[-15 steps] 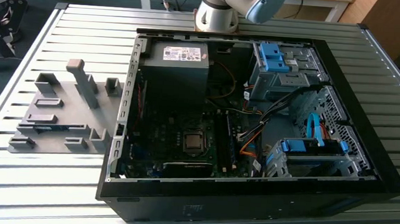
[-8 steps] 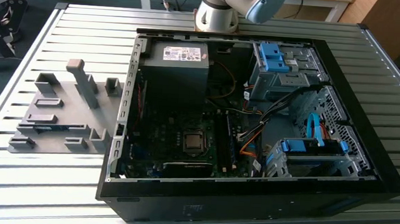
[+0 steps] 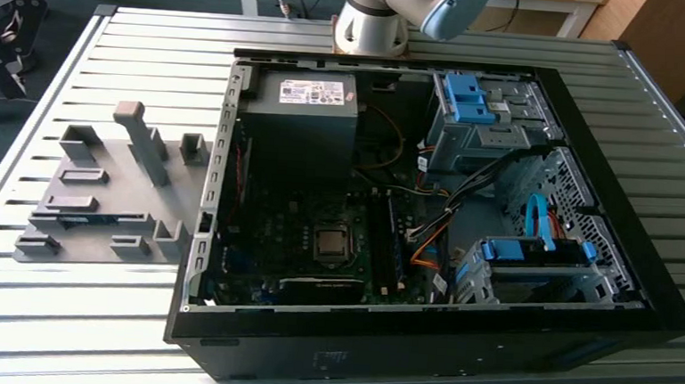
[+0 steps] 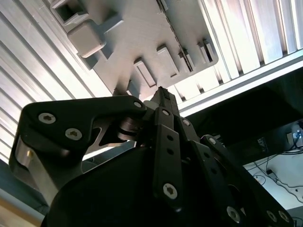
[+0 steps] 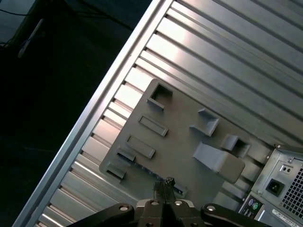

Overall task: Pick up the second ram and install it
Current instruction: 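Pick up the second ram and move it above second insertion slot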

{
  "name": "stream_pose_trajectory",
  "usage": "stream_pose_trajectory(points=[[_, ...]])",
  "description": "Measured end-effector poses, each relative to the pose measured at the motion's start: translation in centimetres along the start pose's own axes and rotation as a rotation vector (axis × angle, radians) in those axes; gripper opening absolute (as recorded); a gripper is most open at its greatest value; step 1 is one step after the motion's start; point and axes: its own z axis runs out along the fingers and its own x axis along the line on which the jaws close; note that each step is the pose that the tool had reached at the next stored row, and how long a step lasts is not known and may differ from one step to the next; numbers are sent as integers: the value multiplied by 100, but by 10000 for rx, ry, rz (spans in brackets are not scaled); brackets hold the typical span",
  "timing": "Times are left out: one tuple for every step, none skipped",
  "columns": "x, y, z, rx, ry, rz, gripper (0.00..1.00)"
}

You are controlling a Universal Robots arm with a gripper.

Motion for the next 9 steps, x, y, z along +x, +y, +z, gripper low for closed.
stream_pose_trajectory(points=[[0, 0, 0, 0, 1, -32, 11], [0, 0, 0, 0, 3, -63, 11], [0, 0, 0, 0, 6, -96, 11], [0, 0, 0, 0, 7, -126, 11], [0, 0, 0, 1, 9, -161, 11], [0, 0, 0, 1, 10, -192, 11], [0, 0, 0, 1, 12, -220, 11], [0, 0, 0, 1, 14, -247, 11], [0, 0, 0, 1, 15, -276, 11]])
